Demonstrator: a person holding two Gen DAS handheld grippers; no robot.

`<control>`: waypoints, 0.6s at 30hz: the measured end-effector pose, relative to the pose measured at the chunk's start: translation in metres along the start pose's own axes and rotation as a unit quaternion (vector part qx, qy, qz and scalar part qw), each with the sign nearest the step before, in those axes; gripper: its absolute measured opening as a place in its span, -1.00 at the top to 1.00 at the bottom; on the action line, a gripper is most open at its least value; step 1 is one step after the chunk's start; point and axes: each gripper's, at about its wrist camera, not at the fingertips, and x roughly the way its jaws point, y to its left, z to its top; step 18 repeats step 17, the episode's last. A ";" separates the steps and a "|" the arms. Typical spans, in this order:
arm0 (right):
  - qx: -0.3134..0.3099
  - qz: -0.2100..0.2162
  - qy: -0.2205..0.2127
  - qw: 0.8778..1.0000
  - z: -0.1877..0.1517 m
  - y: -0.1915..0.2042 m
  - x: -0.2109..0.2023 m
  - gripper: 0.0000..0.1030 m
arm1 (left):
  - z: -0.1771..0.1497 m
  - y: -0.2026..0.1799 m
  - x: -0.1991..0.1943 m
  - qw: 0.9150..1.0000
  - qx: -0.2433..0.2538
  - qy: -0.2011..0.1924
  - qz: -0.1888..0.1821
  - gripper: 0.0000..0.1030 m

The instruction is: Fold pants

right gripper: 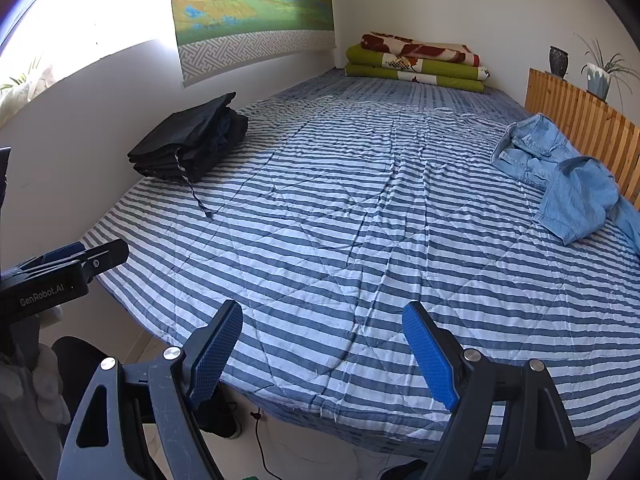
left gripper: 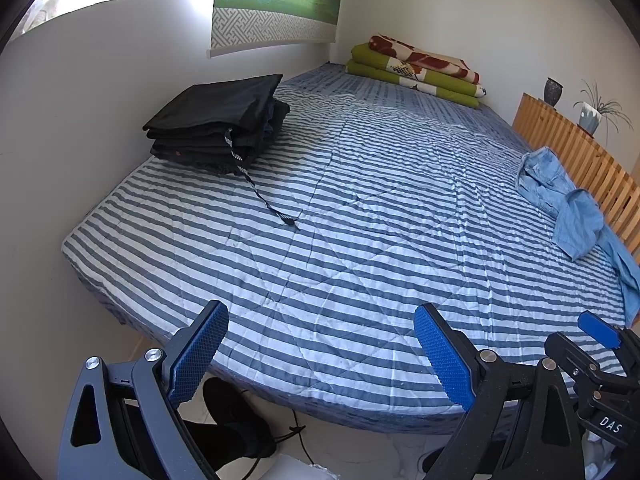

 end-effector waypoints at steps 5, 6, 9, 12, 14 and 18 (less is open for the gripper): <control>0.001 -0.001 0.002 1.000 0.000 -0.001 0.002 -0.53 | 0.000 -0.001 0.005 1.000 0.003 0.003 0.004 -0.86; 0.002 -0.001 0.002 1.000 -0.001 -0.002 0.002 -0.53 | 0.000 -0.001 0.006 1.000 0.003 0.004 0.004 -0.86; 0.006 -0.002 0.004 1.000 -0.001 -0.004 0.004 -0.53 | 0.000 -0.004 0.008 1.000 0.007 0.003 0.006 -0.86; 0.008 -0.004 0.007 1.000 -0.001 -0.005 0.007 -0.53 | 0.000 -0.008 0.013 1.000 0.014 0.002 -0.001 -0.86; 0.009 -0.005 0.009 1.000 -0.002 -0.007 0.009 -0.53 | 0.001 -0.013 0.021 1.000 0.026 0.005 -0.004 -0.86; 0.012 -0.010 0.015 1.000 -0.001 -0.010 0.014 -0.53 | 0.004 -0.025 0.033 0.999 0.046 0.012 -0.011 -0.86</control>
